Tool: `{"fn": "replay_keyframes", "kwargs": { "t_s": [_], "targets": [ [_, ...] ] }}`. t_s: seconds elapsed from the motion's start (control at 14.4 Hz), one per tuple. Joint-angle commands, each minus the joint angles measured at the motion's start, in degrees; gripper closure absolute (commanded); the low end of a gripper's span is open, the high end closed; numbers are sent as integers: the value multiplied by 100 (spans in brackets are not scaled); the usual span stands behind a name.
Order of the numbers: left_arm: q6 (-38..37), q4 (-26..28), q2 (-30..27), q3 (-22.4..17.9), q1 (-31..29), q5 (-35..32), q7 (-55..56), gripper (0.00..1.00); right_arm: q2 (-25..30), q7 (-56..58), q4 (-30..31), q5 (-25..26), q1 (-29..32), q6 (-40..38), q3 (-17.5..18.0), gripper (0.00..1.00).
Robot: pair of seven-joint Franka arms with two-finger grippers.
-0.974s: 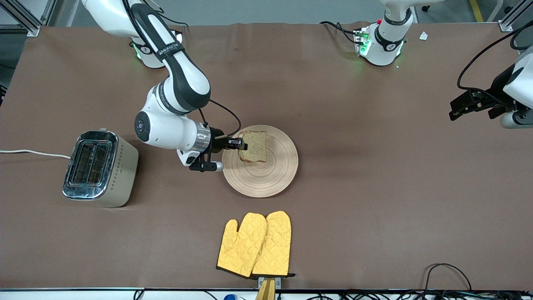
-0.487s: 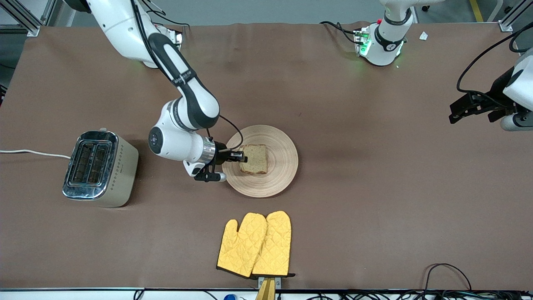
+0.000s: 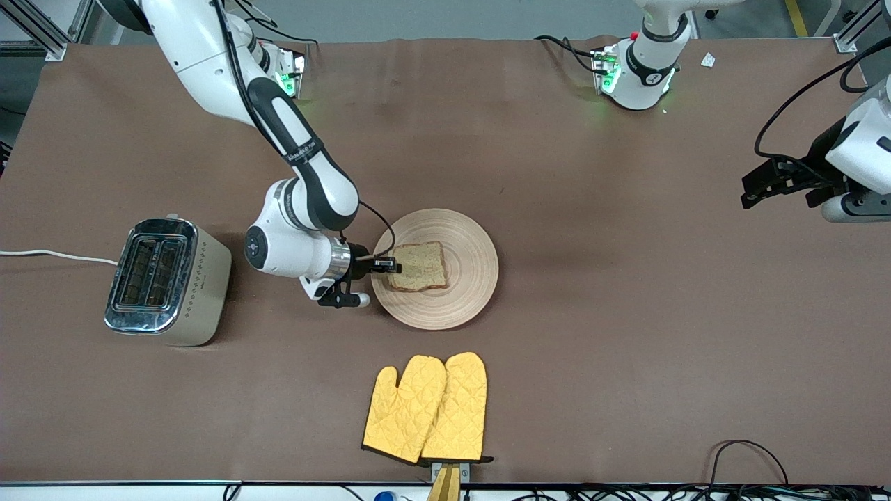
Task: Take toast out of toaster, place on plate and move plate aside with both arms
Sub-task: 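Lower the toast onto the plate and open the right gripper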
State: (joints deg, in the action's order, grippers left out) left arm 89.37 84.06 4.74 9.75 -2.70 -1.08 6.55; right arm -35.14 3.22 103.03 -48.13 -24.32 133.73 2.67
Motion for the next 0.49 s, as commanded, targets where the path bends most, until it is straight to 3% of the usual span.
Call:
{"fn": "replay_keyframes", "kwargs": {
  "t_s": [0.0,0.07,0.14,0.42],
  "targets": [
    [11,-100,71,0,6,64,-74,0,86,152,165,-153,155,-128,32,33],
    [2,-100,71,0,15,72,-74,0,86,187,165,-153,190,-137,32,9],
    [2,-92,71,0,6,73,-83,0,156,135,156,-144,190,-215,15,0],
    [2,-100,70,0,-3,73,-83,0,358,-67,-19,-135,409,-1023,-47,0]
  ]
}}
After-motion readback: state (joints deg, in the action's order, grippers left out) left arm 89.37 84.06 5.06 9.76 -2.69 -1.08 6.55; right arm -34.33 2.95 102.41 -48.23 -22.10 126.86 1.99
